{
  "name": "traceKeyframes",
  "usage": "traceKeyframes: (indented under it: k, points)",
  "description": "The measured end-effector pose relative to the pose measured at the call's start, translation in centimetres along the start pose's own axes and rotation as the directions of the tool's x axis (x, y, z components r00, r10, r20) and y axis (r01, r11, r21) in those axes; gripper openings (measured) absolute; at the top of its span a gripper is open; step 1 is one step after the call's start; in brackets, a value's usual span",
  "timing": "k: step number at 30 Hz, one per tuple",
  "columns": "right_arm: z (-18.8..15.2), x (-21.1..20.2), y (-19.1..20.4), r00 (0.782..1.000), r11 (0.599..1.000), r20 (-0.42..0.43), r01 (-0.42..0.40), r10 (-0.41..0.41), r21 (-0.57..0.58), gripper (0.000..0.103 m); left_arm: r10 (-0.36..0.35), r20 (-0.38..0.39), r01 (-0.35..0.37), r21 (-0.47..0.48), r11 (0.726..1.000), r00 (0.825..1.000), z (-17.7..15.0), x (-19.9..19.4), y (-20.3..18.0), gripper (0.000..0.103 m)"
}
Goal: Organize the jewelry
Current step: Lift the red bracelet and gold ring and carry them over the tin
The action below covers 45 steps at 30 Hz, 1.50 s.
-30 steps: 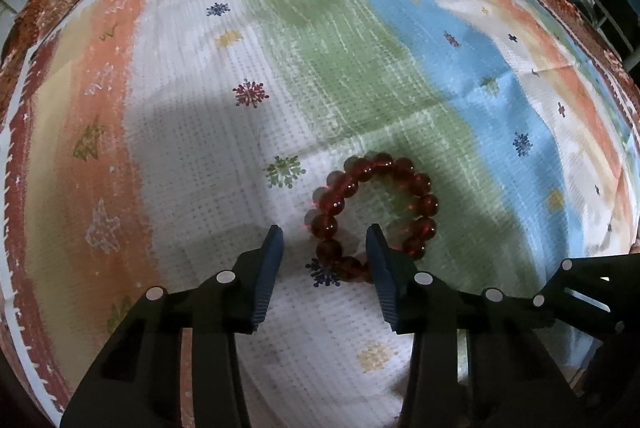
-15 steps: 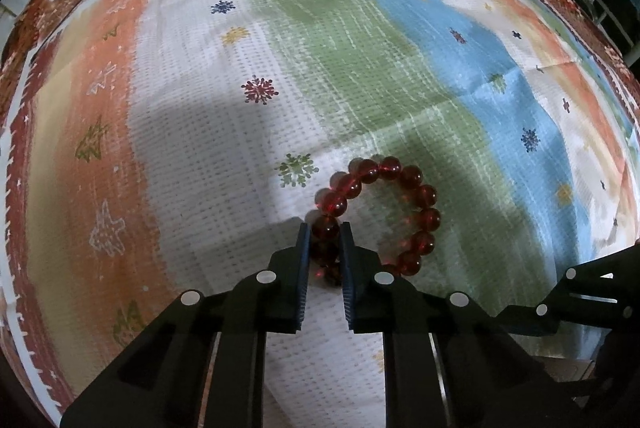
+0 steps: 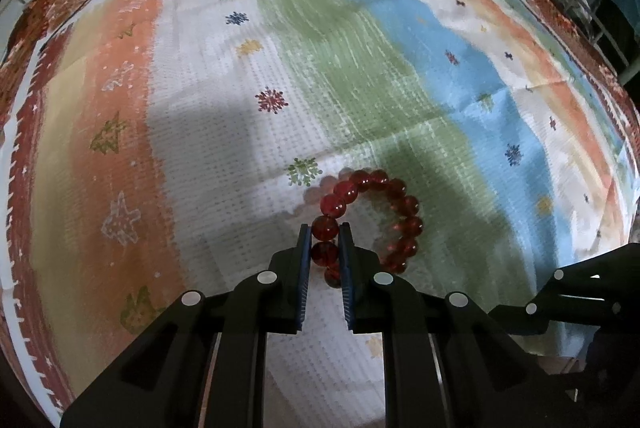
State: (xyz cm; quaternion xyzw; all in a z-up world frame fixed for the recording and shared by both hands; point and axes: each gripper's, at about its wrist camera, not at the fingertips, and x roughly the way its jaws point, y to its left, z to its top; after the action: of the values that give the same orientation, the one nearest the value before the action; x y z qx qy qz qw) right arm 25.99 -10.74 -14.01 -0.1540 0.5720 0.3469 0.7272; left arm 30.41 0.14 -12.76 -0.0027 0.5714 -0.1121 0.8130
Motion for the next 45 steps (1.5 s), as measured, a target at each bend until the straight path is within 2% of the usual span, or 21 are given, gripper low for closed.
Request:
traceKeyframes:
  k: [16, 24, 31, 45]
  points:
    - [0.5, -3.9, 0.6, 0.995, 0.999, 0.103, 0.010, -0.014, 0.041, 0.012, -0.032, 0.094, 0.039, -0.069, 0.997, 0.995, -0.9, -4.3, 0.1, 0.013]
    - [0.3, -5.7, 0.5, 0.988, 0.997, 0.152, 0.027, -0.037, 0.069, 0.012, 0.001, 0.146, 0.012, -0.083, 0.996, 0.989, -1.4, -6.8, -0.4, 0.013]
    - [-0.3, -7.7, 0.2, 0.975, 0.992, 0.211, 0.045, -0.070, 0.120, 0.012, -0.012, 0.216, 0.036, -0.108, 0.993, 0.976, -2.2, -10.1, -1.1, 0.013]
    - [-1.8, -10.8, 1.1, 0.951, 0.984, 0.283, 0.084, -0.126, 0.157, 0.012, -0.017, 0.268, 0.043, -0.090, 0.995, 0.963, -5.2, -13.3, -3.4, 0.013]
